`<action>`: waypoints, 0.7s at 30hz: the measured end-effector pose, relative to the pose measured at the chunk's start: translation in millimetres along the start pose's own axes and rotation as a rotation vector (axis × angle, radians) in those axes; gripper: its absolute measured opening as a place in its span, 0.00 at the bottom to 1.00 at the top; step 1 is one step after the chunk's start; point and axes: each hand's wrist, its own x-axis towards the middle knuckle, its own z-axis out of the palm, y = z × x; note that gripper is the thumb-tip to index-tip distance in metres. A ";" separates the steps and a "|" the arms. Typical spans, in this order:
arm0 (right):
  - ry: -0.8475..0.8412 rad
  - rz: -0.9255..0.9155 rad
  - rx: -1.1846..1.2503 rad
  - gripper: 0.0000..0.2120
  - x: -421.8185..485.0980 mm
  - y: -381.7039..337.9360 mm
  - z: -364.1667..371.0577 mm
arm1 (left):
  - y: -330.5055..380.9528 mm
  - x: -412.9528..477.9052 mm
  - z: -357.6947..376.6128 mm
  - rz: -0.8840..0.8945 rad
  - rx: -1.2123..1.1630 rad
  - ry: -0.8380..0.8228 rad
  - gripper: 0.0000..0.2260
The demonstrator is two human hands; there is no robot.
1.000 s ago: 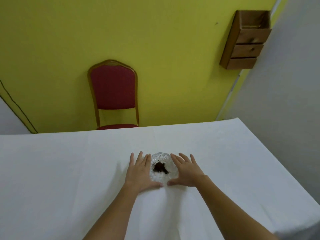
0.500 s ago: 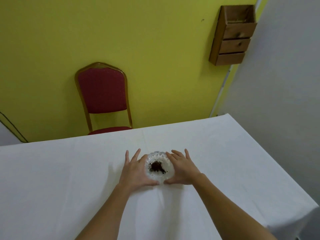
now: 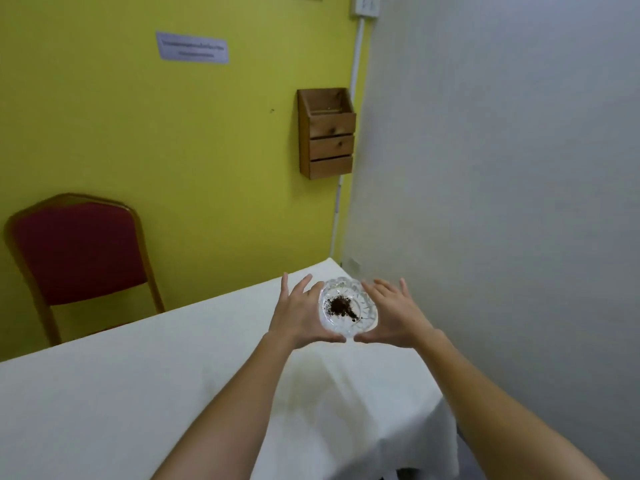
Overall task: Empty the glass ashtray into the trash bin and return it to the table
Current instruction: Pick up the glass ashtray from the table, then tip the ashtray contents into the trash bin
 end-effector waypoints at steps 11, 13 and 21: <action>0.066 0.339 0.122 0.56 -107.4 159.6 -41.2 | 187.7 70.2 42.7 0.201 -0.207 0.054 0.50; 0.050 0.369 0.131 0.56 -117.2 181.8 -37.4 | 206.5 82.8 56.5 0.223 -0.222 0.029 0.50; -0.014 0.432 0.406 0.55 -104.1 262.4 -15.0 | 246.2 151.2 111.6 0.238 -0.256 -0.045 0.50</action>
